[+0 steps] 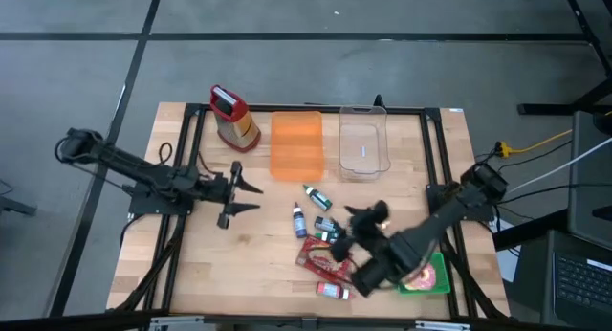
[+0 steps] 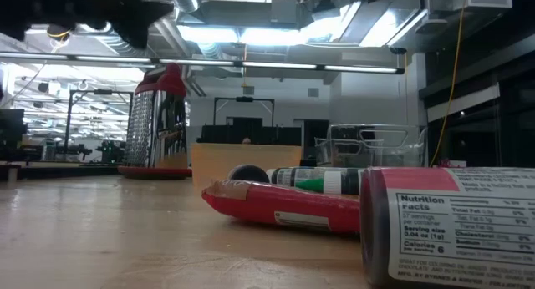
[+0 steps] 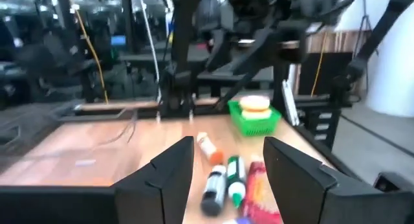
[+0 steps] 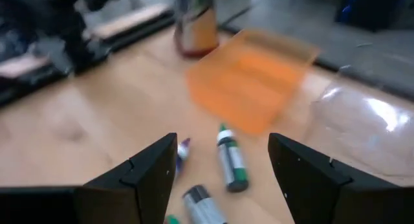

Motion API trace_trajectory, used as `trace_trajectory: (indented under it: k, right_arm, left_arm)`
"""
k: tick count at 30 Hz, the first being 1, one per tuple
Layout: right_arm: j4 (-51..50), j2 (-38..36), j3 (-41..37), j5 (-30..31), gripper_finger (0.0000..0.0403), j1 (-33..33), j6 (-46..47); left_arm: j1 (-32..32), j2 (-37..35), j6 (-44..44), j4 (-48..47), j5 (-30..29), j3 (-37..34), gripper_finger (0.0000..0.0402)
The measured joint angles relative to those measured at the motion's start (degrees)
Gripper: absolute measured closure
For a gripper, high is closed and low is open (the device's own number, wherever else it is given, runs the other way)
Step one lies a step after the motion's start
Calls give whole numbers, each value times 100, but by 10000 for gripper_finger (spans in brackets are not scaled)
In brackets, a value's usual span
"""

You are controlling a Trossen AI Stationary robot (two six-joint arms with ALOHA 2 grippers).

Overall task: Pick & Place Food Item
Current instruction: Put the red popcorn bag into the orange bin

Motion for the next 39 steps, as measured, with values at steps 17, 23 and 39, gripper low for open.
trace_trajectory:
  k: [17,23,39]
  right_arm:
    - [2575,0,0,-1526,158,-769,-2895]
    - [2580,0,0,-929,158,-769,-3079]
    - [2047,-39,0,167,158,-769,-3012]
  left_arm:
    - [-703,542,292,-2093,-390,532,219]
    - [-1330,1697,810,-2511,-1141,1433,219]
    - [-2155,5173,2000,-2434,-2399,3348,219]
